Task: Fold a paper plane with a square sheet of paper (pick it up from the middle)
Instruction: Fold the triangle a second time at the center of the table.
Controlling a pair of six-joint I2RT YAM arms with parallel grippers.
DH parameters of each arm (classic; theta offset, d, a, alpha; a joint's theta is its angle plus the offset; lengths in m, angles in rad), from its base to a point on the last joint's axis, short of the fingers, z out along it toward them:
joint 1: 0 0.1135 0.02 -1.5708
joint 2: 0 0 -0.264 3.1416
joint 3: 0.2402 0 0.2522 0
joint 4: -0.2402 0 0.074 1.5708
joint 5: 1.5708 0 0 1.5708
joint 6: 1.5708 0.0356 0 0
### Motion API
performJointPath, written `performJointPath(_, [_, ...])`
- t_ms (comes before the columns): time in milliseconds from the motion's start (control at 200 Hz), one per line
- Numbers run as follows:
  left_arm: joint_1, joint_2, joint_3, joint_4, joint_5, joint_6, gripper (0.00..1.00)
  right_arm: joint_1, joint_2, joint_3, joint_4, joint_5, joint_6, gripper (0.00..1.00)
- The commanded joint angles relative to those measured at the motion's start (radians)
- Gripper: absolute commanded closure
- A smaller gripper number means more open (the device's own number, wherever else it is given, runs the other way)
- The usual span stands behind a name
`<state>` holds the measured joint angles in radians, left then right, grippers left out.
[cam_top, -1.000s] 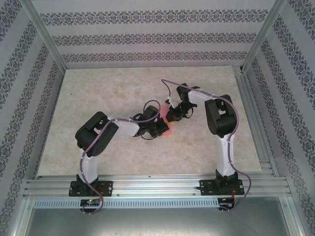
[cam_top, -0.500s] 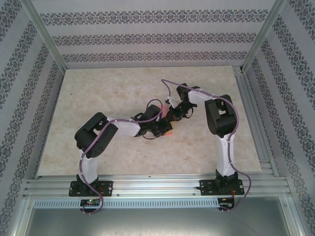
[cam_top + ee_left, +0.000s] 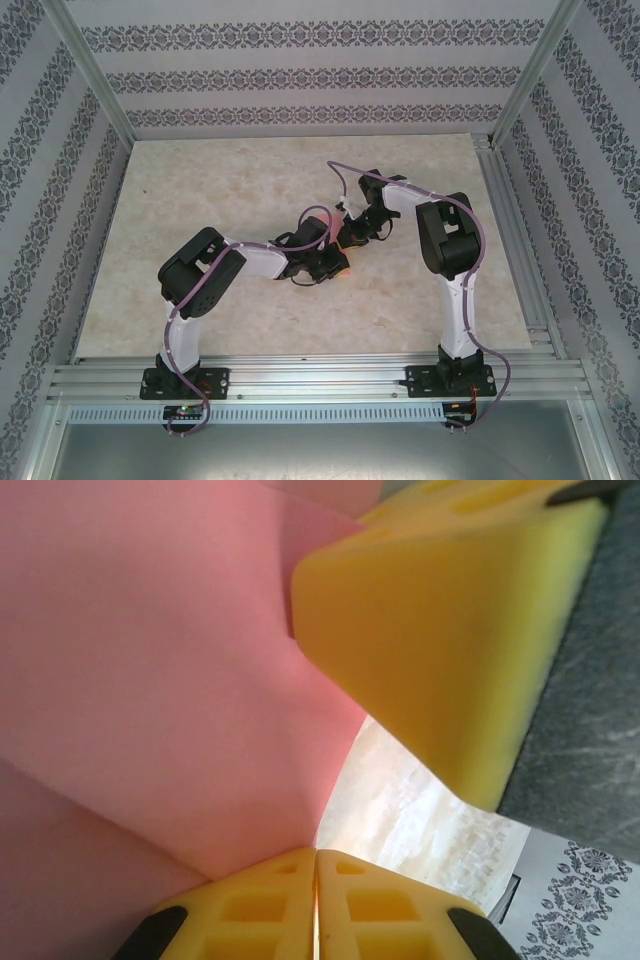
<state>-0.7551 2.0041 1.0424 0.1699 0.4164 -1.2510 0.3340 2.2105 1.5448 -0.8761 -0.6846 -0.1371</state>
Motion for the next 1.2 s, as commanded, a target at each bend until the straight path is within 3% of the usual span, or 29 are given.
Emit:
performJointPath(0, [-0.016, 0.034, 0.001, 0.012, -0.01, 0.01, 0.89, 0.01, 0.03, 0.024, 0.019, 0.019, -0.012, 0.92])
performJointPath(405, [-0.016, -0.11, 0.001, 0.011, -0.014, 0.065, 0.79, 0.011, 0.036, 0.041, 0.013, 0.03, -0.012, 0.94])
performJointPath(719, [0.046, -0.259, -0.108, -0.067, -0.182, 0.072, 0.84, 0.013, 0.039, 0.046, 0.007, 0.023, -0.017, 0.94])
performJointPath(874, [0.106, -0.214, -0.078, -0.022, -0.148, 0.067, 0.84, 0.014, 0.036, 0.043, 0.017, 0.014, -0.012, 0.94])
performJointPath(1199, [0.138, -0.092, -0.01, 0.047, -0.107, 0.026, 0.84, 0.016, 0.035, 0.041, 0.018, 0.003, -0.011, 0.94])
